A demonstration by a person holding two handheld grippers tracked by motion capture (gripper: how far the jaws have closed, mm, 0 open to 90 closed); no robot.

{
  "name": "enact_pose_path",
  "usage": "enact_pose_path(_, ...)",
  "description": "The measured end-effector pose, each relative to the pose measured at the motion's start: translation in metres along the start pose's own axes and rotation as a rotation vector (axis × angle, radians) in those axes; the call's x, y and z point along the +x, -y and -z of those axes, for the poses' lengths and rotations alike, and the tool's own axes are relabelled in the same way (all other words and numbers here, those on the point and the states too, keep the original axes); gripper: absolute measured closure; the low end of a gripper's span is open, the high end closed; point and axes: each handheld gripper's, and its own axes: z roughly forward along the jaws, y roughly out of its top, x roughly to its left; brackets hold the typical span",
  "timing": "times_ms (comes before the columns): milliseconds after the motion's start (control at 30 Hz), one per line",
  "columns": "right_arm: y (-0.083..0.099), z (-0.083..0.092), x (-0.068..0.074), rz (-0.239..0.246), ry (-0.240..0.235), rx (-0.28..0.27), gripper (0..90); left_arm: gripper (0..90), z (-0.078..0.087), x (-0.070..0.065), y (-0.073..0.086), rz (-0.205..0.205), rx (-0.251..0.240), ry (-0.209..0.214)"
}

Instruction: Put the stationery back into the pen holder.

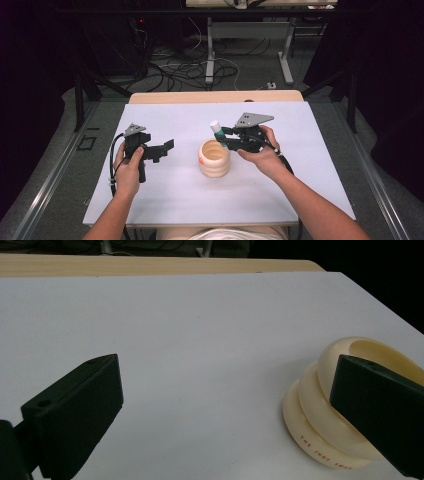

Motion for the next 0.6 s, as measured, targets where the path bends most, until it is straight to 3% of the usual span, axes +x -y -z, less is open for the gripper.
enact_pose_path(600,0.016,-0.021,0.011,-0.019,-0.041,-0.016,65.6,0.5,0.000,0.000,0.000,-0.003,-0.001,0.002)
